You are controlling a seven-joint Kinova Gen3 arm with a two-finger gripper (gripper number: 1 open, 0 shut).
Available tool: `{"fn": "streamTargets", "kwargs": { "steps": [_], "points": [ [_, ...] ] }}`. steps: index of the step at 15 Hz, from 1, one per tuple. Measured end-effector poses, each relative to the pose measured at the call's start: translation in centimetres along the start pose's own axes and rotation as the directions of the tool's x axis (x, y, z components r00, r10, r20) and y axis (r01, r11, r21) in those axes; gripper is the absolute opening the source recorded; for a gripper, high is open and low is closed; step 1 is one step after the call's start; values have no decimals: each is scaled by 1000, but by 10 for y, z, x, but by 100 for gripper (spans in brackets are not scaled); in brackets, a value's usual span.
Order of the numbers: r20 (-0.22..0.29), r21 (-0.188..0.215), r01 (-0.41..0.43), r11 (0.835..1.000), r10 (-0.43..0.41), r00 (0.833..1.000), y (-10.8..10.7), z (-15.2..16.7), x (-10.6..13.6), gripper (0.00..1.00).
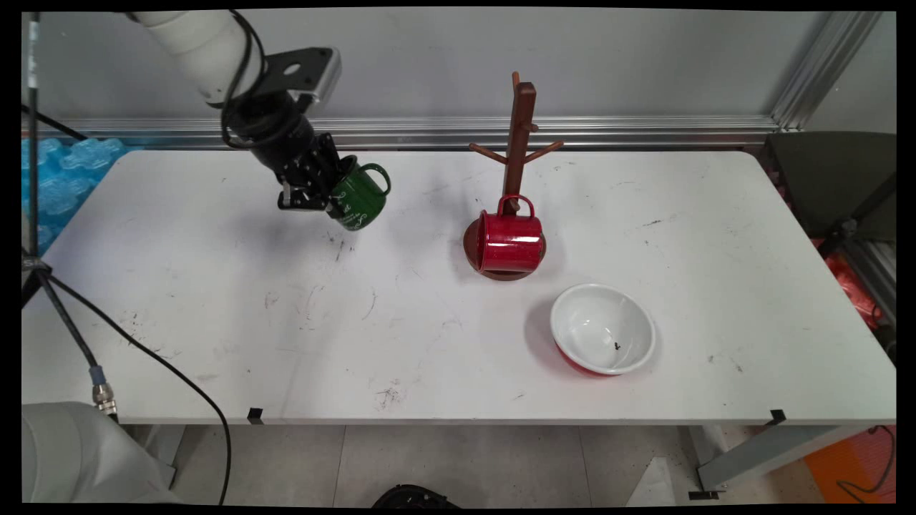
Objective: Place the picked object on the table
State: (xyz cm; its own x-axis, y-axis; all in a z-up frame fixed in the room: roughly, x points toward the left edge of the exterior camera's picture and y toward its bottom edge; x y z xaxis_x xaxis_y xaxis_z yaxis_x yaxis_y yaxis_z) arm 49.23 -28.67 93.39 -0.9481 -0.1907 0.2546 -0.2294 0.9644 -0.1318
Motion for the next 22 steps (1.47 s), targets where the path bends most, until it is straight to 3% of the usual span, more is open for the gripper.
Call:
{"fn": "streamTargets", "kwargs": {
  "steps": [8, 15, 22],
  "points": [
    [114, 40, -86, 995, 81, 990, -32, 37, -6, 0],
    [195, 33, -136, 990, 127, 972, -38, 64, -20, 0],
    [237, 16, -193, 981, 184, 954, -41, 82, -27, 0]
  ]
}}
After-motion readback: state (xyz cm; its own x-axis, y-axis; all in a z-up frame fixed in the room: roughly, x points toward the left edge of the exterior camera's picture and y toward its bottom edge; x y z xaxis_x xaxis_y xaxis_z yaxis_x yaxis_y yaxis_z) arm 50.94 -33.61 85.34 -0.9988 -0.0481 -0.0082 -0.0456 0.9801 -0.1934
